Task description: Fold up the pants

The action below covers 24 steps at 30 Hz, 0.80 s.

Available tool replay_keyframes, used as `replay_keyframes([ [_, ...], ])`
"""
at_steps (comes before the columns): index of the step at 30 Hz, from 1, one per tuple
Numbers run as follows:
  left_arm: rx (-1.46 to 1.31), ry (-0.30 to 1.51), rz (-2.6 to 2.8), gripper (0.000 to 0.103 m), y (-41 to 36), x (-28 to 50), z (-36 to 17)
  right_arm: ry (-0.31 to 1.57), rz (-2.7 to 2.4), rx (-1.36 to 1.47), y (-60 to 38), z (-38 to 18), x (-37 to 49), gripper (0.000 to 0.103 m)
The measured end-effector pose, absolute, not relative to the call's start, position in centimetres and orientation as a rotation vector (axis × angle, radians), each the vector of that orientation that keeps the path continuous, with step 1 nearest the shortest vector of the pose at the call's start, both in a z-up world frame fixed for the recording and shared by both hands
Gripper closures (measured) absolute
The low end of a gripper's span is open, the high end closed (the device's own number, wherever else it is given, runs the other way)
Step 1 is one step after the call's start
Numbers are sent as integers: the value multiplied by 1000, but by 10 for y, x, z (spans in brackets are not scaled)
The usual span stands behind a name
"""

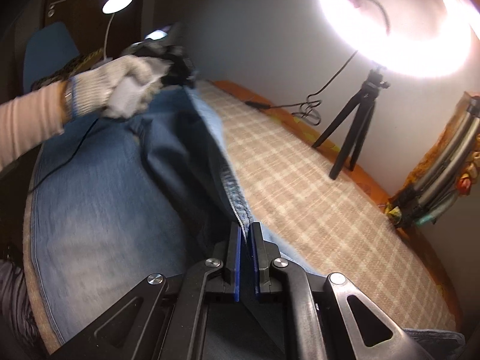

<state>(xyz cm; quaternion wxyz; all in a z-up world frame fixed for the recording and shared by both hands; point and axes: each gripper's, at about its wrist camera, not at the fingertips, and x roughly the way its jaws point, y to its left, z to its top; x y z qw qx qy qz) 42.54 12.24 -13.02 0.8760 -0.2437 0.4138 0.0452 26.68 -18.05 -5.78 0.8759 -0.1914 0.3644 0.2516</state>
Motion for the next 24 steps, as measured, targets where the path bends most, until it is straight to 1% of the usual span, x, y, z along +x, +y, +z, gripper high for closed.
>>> replay_keyframes([
  [2, -504, 815, 78, 100, 135, 401, -109, 741, 521, -397, -180, -47, 260, 100],
  [6, -481, 757, 64, 100, 158, 355, -87, 719, 545, -427, -173, -32, 233, 100],
  [11, -480, 711, 73, 100, 181, 283, -81, 705, 612, -497, -155, -23, 180, 100],
  [15, -465, 698, 99, 100, 189, 219, -90, 734, 673, -521, -142, -29, 135, 100],
  [18, -453, 716, 128, 100, 201, 184, -112, 779, 717, -545, -132, -42, 105, 100],
  [24, -530, 755, 150, 100, 217, 138, -151, 897, 781, -600, -119, -78, 66, 101],
])
